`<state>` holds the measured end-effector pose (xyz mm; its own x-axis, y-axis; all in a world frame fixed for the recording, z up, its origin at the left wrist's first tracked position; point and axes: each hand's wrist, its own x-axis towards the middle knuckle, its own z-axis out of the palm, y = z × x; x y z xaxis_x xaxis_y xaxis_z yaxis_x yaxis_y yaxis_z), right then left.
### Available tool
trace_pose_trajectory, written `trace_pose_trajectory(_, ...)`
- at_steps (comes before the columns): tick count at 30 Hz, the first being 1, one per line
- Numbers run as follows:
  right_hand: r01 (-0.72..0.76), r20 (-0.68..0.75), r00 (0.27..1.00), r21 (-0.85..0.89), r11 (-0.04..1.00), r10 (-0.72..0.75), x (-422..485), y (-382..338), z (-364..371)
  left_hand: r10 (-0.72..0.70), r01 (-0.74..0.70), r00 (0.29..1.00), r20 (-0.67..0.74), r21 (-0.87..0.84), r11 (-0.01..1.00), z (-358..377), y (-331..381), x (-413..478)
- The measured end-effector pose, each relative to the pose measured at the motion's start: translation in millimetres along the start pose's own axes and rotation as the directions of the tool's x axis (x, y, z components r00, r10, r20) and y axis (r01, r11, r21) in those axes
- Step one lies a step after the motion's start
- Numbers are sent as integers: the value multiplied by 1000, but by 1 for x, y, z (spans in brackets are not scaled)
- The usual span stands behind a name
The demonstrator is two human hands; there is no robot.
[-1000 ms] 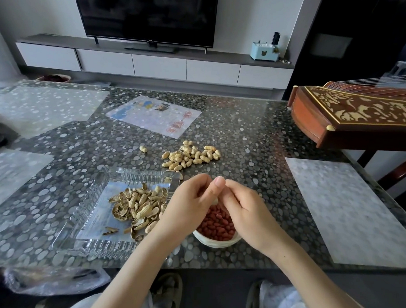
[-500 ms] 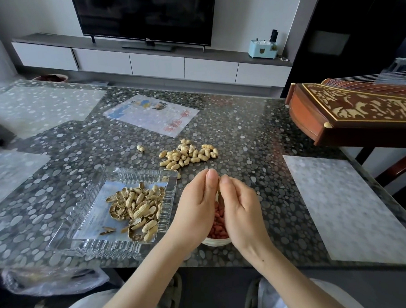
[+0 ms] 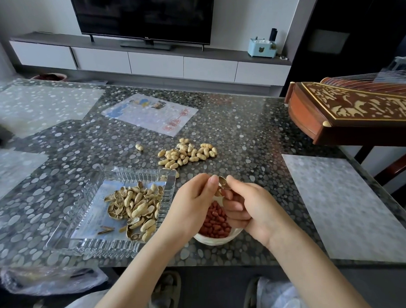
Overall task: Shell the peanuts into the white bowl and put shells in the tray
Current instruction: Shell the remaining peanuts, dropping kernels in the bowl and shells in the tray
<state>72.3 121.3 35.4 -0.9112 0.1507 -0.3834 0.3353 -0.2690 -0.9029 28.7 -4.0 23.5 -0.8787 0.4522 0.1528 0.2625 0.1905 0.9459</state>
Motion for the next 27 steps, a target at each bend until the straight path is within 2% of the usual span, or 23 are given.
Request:
trace_pose_trajectory(3,-67,24,998,135,989,64,1,-1,-3,18,-16,1000,-24,46,999,2,-1,1)
trace_pose_trajectory(7,-16,-73,997,214,977,32,4,-5,-12,-7,9,993,-115,18,1000,-2,-5,5)
trace_pose_trajectory(9,44,-132,991,145,989,-25,5,-8,-19,-18,26,995,-96,78,997,-6,-6,7)
trace_pose_trajectory(12,74,-186,980,31,997,-67,6,-8,-23,-14,25,999,-45,269,963,-8,-9,7)
trace_pose_trajectory(15,78,-209,974,-44,996,-85,7,-6,-23,11,26,996,-91,401,916,-10,-14,9)
trace_pose_trajectory(17,92,-203,973,-83,992,-107,6,-5,-22,10,42,992,-130,397,917,-14,-15,11)
trace_pose_trajectory(22,165,-175,961,-262,951,-215,5,-3,-14,-84,133,974,-213,228,964,-32,-12,12)
trace_pose_trajectory(25,289,-86,930,-426,857,-356,6,2,-4,-144,208,945,-294,200,957,-54,-20,15)
trace_pose_trajectory(27,373,1,898,-533,759,-440,8,4,6,-189,290,917,-352,259,921,-72,-26,17)
